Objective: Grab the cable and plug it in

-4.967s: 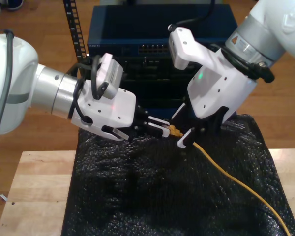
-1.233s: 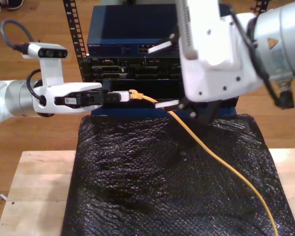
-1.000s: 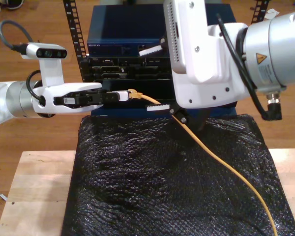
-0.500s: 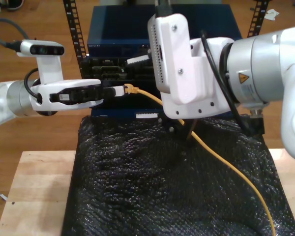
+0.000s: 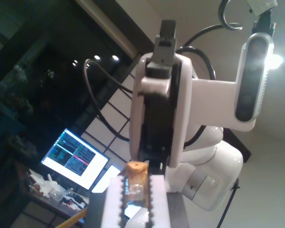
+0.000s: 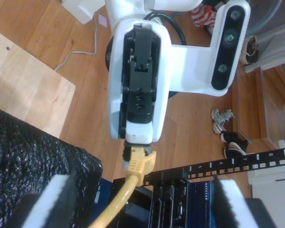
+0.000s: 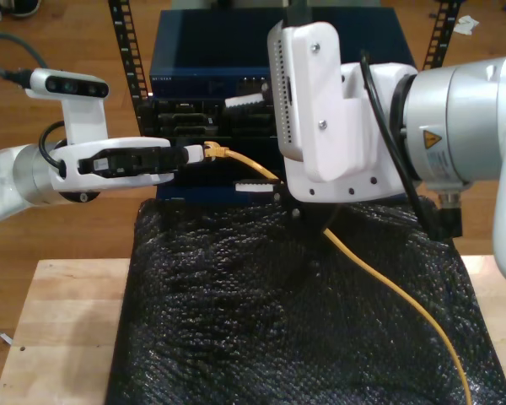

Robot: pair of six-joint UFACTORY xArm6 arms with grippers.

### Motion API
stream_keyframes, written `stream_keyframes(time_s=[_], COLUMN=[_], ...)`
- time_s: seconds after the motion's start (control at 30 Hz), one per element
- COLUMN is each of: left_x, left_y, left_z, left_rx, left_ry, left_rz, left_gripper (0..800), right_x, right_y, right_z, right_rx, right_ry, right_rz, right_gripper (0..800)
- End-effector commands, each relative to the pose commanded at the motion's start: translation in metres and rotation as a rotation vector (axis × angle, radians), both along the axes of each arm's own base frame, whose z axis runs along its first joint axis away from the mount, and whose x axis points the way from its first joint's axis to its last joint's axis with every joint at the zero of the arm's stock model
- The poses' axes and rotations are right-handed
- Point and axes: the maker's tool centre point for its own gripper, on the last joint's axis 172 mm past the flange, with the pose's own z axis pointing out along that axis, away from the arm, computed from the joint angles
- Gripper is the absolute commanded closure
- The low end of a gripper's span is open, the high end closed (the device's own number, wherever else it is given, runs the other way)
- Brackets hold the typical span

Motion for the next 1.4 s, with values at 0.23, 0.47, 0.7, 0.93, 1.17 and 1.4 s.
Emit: stream_keyframes(time_s=[0.23, 0.47, 0.7, 0.93, 1.17, 1.4], left_x=[-0.0028, -0.0044, -0.0073, -0.0073, -0.0086, -0.0098], left_y=[0.0005, -0.0002, -0.0005, -0.0009, -0.0011, -0.0008], left_z=[0.0020, 0.0026, 0.0042, 0.0038, 0.0043, 0.0049], left_rx=[-0.010, -0.012, -0.019, -0.019, -0.023, -0.025], left_ry=[0.000, 0.000, -0.002, 0.000, 0.001, 0.001], left_rz=[-0.012, -0.019, -0.030, -0.032, -0.037, -0.041], left_gripper=[797, 795, 795, 793, 793, 793], right_x=[-0.0033, -0.0034, -0.0033, -0.0039, -0.0043, -0.0044], right_y=[0.0042, 0.0064, 0.0066, 0.0076, 0.0078, 0.0078], right_z=[-0.0004, -0.0025, -0.0018, -0.0015, -0.0030, -0.0038], right_rx=[0.000, 0.003, 0.010, 0.029, 0.032, 0.033], right_ry=[0.001, 0.011, 0.014, 0.030, 0.036, 0.038], right_rz=[0.010, 0.010, 0.008, 0.004, 0.004, 0.004], right_gripper=[199, 295, 360, 466, 495, 499])
